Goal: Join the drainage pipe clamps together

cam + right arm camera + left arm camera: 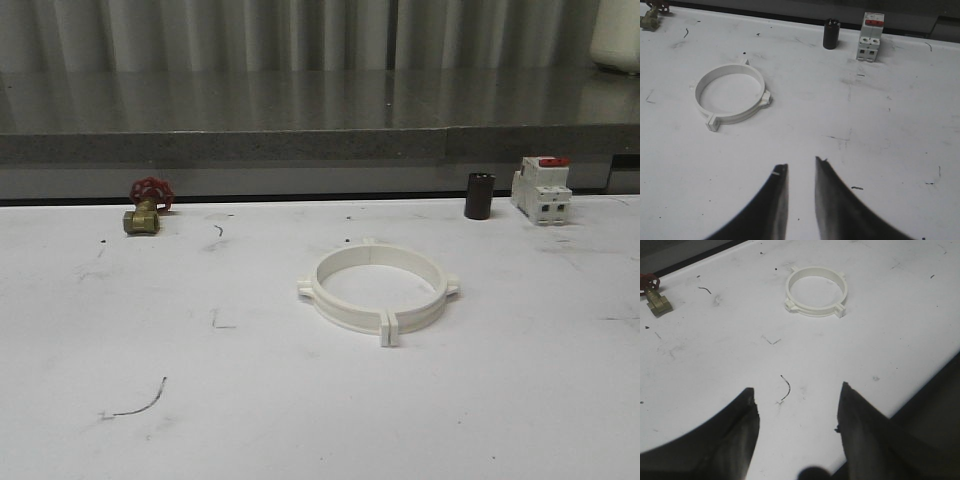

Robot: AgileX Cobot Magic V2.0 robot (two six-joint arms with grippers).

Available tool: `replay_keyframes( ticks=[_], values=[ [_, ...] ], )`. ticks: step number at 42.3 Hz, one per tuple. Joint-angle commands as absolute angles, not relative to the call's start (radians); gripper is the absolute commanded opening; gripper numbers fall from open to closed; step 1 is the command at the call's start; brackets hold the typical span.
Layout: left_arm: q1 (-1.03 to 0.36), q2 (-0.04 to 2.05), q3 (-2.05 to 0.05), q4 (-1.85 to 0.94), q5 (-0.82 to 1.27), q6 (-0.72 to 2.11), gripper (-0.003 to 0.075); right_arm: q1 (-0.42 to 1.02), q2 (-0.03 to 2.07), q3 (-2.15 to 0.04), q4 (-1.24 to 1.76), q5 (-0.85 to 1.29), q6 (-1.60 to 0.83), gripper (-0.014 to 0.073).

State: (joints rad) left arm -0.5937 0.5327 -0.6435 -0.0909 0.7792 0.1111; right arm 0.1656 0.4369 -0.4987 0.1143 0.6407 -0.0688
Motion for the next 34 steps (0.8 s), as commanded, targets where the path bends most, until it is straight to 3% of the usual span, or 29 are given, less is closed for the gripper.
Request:
replay_keyframes(
  ticks=[1, 5, 27, 34],
  values=[
    [-0.603, 0.536, -0.672, -0.104, 0.709, 0.111, 0.0356, 0.158, 0.440, -0.523, 0.121, 0.564, -0.078, -0.0013],
    [-0.603, 0.536, -0.672, -0.104, 0.709, 0.111, 0.0356, 0.158, 0.440, -0.523, 0.121, 0.569, -0.078, -0.0121],
    [-0.603, 0.535, -0.671, -0.104, 0.707, 0.111, 0.0356, 0.158, 0.440, -0.523, 0.121, 0.570, -0.078, -0.0119],
    [-0.520, 0.486, -0.645, -0.106, 0.682, 0.111, 0.0349, 0.158, 0.440, -0.523, 0.121, 0.570, -0.078, -0.0119]
  ],
)
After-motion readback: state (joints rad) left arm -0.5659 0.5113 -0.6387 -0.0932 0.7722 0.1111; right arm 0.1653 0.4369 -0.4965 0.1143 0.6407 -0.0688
